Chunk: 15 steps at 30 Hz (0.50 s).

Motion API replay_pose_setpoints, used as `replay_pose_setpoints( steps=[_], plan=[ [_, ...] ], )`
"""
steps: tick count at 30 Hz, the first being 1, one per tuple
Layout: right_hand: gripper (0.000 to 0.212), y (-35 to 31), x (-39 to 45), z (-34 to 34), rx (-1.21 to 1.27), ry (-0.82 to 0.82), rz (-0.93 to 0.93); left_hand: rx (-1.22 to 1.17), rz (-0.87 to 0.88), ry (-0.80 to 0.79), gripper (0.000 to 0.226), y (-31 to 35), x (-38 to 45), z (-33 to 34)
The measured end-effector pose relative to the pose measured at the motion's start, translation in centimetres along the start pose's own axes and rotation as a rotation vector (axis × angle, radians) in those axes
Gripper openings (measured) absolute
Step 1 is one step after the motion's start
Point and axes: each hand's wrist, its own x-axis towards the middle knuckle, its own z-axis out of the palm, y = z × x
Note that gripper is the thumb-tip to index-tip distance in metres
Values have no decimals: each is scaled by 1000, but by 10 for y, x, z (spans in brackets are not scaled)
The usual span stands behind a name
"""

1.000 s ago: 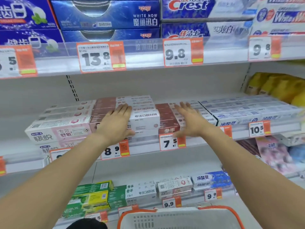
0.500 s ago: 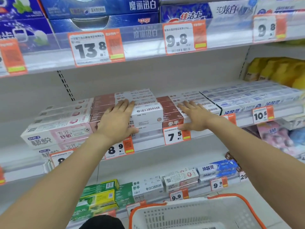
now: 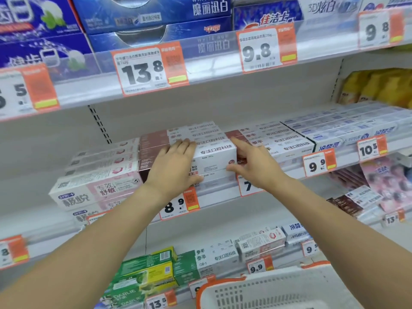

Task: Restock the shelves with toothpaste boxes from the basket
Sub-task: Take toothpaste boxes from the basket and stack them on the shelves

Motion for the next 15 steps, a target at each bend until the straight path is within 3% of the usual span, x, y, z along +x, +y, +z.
replay_pose_setpoints(
  steps=[3,11,15],
  plan=[
    [79,0,-5,14,-32,58,74,-22,61,-10,93,-8,-4,-3],
    [72,-10,-1,23,-71,77,215,-68,176,-35,89,-22,-12,-1],
    [87,-23,-8,31,-80,155,237,-223,245,243,56,-38,-44,-6]
  ],
)
